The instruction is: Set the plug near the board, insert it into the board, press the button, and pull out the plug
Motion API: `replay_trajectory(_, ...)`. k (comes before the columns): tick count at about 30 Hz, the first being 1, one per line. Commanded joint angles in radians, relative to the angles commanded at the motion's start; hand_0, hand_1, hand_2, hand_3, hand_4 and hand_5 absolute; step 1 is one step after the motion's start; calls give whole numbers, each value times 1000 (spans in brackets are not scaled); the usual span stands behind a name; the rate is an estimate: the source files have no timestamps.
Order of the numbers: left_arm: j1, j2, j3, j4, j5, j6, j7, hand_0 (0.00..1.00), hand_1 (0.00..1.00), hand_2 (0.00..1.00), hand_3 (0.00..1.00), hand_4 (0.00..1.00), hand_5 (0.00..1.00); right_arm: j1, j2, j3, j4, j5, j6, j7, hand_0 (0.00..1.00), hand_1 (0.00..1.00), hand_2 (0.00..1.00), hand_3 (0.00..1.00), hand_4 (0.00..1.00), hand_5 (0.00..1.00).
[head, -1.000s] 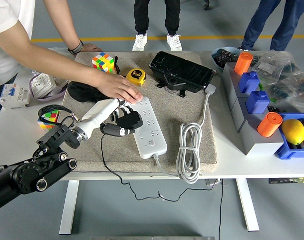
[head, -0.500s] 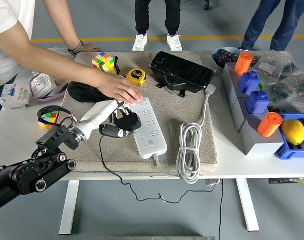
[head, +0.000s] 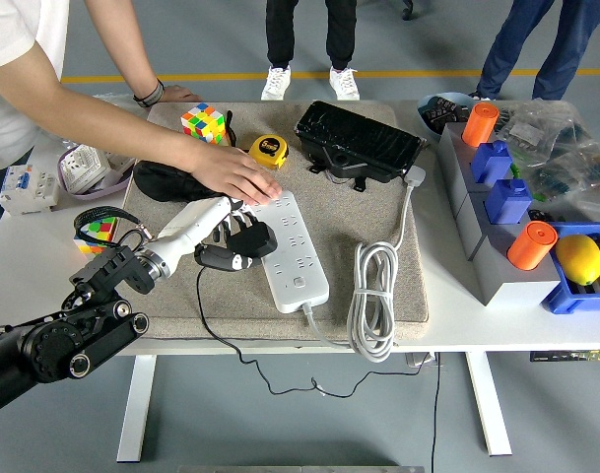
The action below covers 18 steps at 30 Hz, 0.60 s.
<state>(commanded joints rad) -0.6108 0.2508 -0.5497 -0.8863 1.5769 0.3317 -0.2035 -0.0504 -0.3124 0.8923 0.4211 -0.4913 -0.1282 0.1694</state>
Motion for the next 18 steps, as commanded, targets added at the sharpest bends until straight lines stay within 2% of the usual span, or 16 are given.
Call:
replay_trajectory(3, 0, 0, -2, 0, 1, -5, 3, 283, 463, 518, 563, 913, 154, 0, 0, 0, 0, 0, 0, 0, 608, 612, 566, 544, 753, 253)
replay_trajectory(4, 0, 0, -3, 0, 3, -9, 6, 288, 471, 524, 570, 944, 192, -1, 0, 0, 0, 0, 0, 0, 608, 612, 566, 544, 754, 252)
replay_trajectory(9, 1, 2, -7, -2, 11, -21, 12, 288, 471, 524, 570, 944, 192, -1, 0, 0, 1, 0, 1, 1, 608, 612, 566, 544, 754, 252)
replay_trajectory(10, 1, 2, -8, -2, 13, -23, 13, 295, 478, 529, 575, 990, 226, -1, 0, 0, 1, 0, 1, 1, 608, 612, 566, 544, 754, 252)
replay_trajectory(15, 3, 3, -17, -7, 20, -34, 16, 295, 478, 529, 575, 990, 226, -1, 0, -2, 0, 0, 1, 1, 608, 612, 566, 544, 754, 252)
replay_trajectory(16, 3, 3, -19, -8, 21, -34, 15, 295, 479, 528, 579, 998, 271, 0, 0, -2, 0, -1, 1, 1, 608, 612, 566, 544, 755, 251)
replay_trajectory(18, 3, 3, -20, -9, 18, -34, 14, 295, 479, 528, 579, 998, 271, 0, 0, -1, 0, 0, 1, 2, 608, 612, 566, 544, 755, 251)
